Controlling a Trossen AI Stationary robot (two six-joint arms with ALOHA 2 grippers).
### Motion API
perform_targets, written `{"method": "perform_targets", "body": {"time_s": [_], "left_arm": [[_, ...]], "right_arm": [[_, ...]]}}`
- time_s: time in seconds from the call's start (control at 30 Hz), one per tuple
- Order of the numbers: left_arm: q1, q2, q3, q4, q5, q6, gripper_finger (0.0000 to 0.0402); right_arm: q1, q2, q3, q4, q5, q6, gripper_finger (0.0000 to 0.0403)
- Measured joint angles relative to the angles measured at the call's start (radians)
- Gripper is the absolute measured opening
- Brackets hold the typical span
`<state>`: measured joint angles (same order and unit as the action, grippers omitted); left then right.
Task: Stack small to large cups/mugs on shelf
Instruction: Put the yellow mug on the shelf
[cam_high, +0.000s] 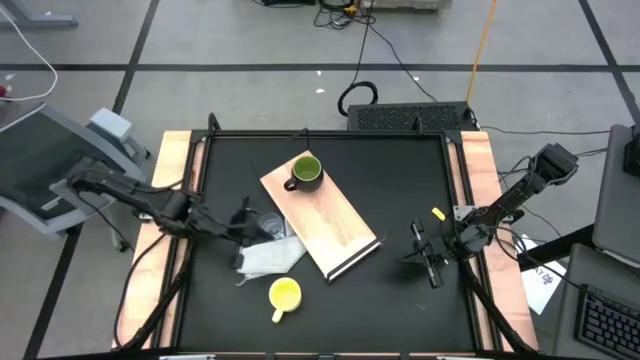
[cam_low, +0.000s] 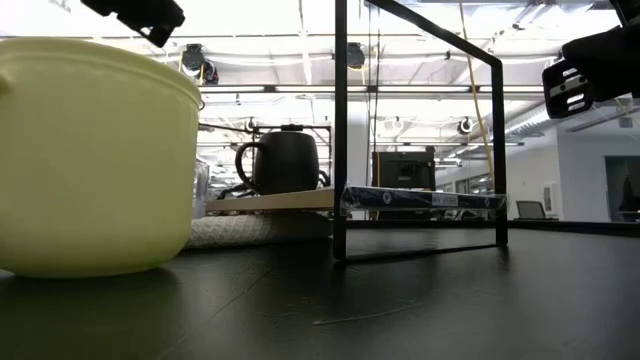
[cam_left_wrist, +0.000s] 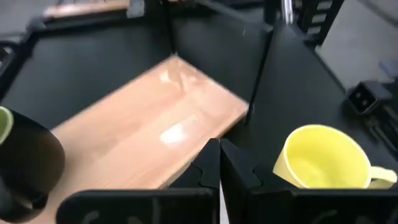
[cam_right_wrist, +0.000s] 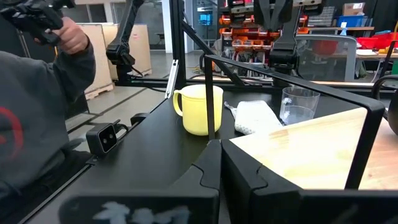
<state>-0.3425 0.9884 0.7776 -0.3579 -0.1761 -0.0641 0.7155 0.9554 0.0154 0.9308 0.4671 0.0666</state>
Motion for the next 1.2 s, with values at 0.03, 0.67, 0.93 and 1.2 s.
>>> {"method": "perform_targets", "body": {"time_s": [0.03,0.67,0.93,1.2], "left_arm": [[-0.001,0.026,0.021,-0.019,0.000,-0.008,0.0004],[-0.021,0.428,0.329,-0.283,0.099,0.000,0.0093],[-0.049,0.488,0.389,-0.295,0.129,0.004,0.0180],[-0.049,0.590,0.390,-0.281,0.171,0.017,0.0191]], "right_arm": [[0.000,0.000,0.000,0.000,0.000,0.000,0.0000],[0.000,0.000,0.000,-0.001,0.000,0.000,0.0000],[0.000,0.000,0.000,-0.008,-0.001,0.026,0.0000],[0.000,0.000,0.000,-0.028,-0.001,0.026,0.0000]]}}
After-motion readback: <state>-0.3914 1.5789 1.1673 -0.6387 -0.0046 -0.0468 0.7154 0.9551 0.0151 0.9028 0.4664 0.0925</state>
